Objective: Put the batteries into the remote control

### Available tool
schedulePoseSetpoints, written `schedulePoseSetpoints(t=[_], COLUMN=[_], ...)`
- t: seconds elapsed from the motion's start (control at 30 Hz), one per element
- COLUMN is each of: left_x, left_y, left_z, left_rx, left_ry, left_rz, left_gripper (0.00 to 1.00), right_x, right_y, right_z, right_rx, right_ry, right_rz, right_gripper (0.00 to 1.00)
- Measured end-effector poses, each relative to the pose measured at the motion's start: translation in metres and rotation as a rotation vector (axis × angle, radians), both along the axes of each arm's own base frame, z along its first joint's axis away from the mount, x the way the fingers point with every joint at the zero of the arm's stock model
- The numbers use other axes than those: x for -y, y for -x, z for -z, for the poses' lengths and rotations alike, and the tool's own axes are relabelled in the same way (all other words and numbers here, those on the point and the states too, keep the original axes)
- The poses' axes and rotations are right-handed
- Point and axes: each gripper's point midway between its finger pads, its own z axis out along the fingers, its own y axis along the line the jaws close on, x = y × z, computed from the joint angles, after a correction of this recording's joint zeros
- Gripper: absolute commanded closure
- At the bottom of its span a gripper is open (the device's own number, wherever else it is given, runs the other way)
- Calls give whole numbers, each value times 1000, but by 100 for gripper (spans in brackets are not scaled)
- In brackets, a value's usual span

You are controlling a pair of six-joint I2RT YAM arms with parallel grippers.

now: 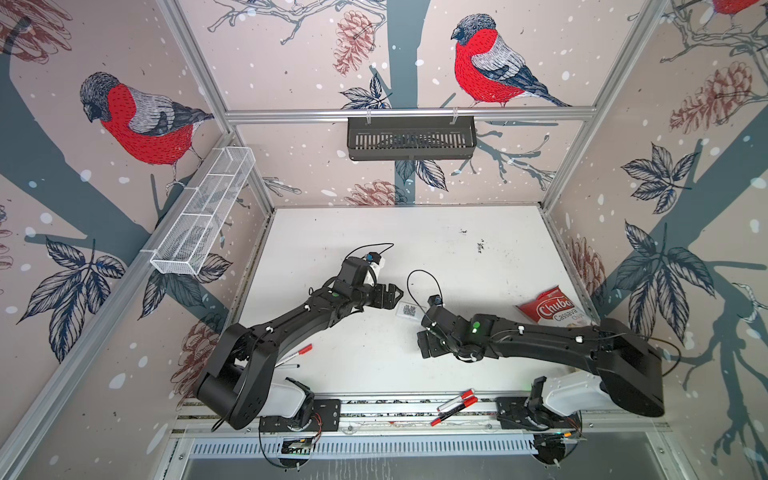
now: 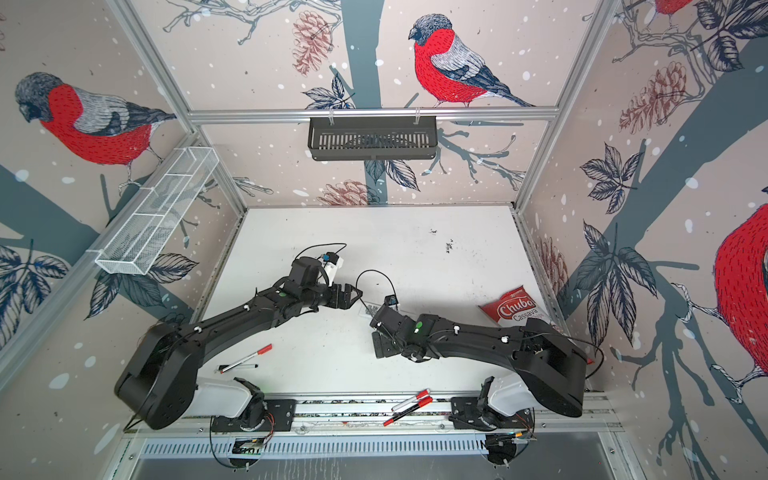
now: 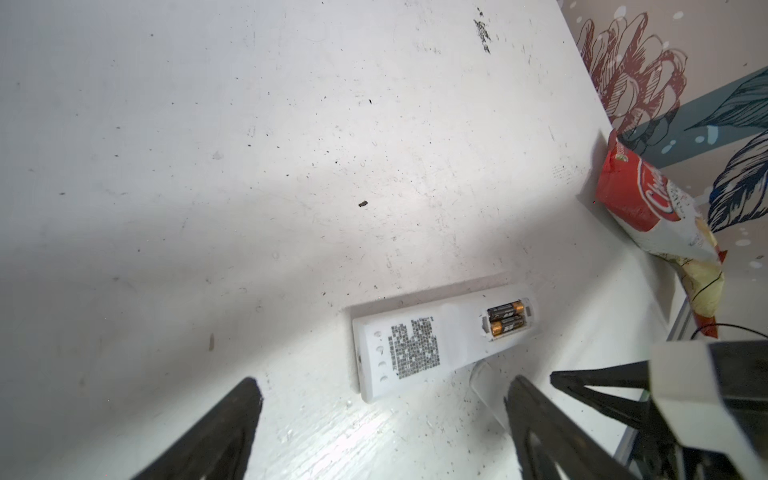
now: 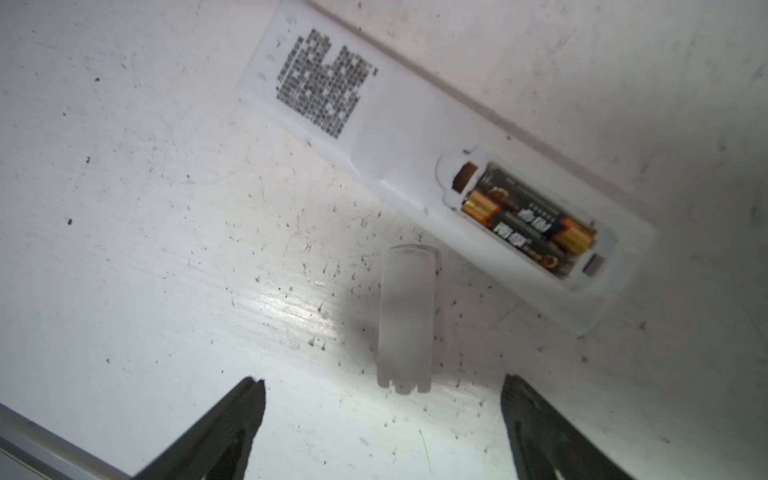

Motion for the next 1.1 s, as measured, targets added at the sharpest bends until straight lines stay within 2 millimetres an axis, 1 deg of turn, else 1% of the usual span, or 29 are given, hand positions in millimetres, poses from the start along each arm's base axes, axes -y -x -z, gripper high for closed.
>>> schedulePoseSetpoints(t=[0.17, 0.3, 0.4, 0.53, 0.67, 0.8, 0.93, 1.03, 1.1], left_x=[-9, -15, -20, -25, -29, -32, -34, -35, -35], left_y=[6, 15, 19, 23, 25, 27, 26, 27, 27], left_z=[-12, -14, -15, -17, -18, -17, -17, -15, -15], left_rx=[9, -2, -1, 3, 8, 14, 20, 14, 15], left_ry=[15, 19, 9, 7, 8, 6, 3, 0, 1], left_rz=[-17, -33, -49, -59, -82, -88, -103, -103, -104], left_gripper=[4, 4, 4, 3, 3, 3, 3, 3, 3], right_x=[1, 0, 6, 5, -3, -20, -42, -68, -87], right_y=[2, 5, 5, 0, -4, -2, 16, 33, 34], right_z=[11, 17, 23, 21, 20, 18, 16, 11, 5], right_rx=[-10, -28, -45, -50, -51, -58, -86, -123, -132], right_ry=[11, -9, -15, -59, -91, -113, -127, -161, -188], right_rz=[-1, -9, -5, -10, -36, -88, -174, -249, -278], right_gripper=[4, 0, 0, 0, 1, 0, 0, 1, 1])
